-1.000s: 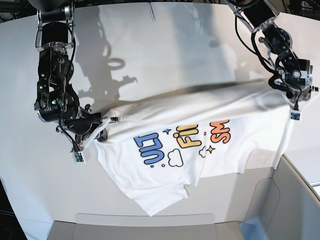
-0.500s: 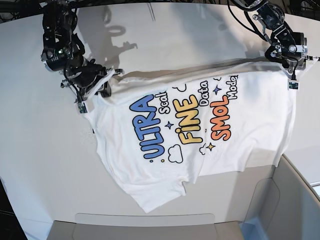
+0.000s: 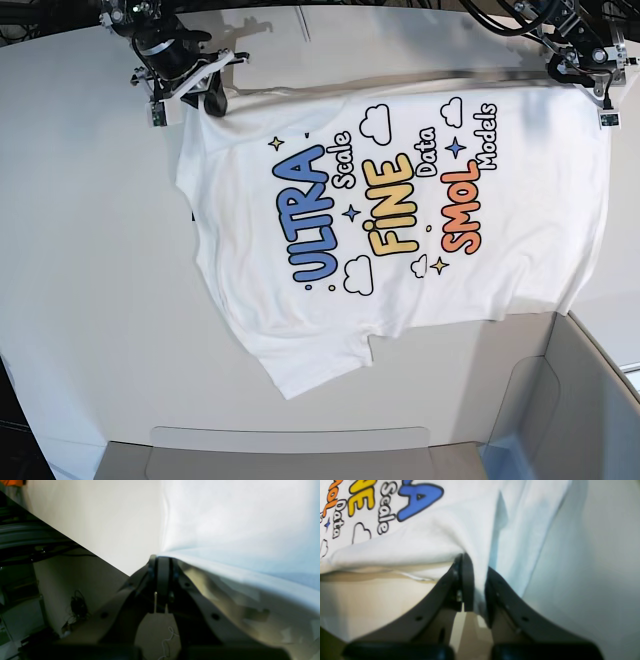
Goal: Layout the t-shirt on the table in an organized manner, then fold the t-shirt properly
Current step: 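Lower the held shirt edge onto the table with both grippers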
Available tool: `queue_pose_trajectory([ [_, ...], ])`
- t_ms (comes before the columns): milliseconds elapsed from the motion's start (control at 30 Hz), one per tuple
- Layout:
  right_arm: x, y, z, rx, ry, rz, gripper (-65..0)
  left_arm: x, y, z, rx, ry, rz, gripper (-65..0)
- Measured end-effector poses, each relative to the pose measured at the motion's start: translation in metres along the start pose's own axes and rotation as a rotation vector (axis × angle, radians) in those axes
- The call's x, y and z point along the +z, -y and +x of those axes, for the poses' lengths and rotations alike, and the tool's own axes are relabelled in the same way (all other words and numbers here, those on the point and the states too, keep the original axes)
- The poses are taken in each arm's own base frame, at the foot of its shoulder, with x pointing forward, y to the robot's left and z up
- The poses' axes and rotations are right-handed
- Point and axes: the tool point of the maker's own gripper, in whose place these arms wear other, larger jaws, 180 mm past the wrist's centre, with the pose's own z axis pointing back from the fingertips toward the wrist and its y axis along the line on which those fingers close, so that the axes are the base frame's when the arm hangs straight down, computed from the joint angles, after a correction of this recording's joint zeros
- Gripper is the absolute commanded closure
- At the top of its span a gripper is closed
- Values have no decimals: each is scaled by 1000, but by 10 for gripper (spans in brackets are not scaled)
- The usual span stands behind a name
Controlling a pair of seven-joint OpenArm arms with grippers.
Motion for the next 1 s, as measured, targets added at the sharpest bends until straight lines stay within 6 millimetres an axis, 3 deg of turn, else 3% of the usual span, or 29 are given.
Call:
queue_pose_trajectory([
  [133,10,-1,-14,-20,5,-7,0,0,-1,6,0,32,1,0],
  [200,10,0,-11,-18,17,-6,0,0,-1,6,0,31,1,0],
  [333,0,0,18,13,85,5,0,1,1,12,8,40,-2,0],
  [500,-12,0,33,59,66,19,0,4,0,43,53,107,-2,0],
  [867,-25,5,106,202,226,-3,0,10,0,81,119,185,-15,0],
  [1000,-35,6,113,248,238,-25,0,3,16,93,100,186,-57,0],
])
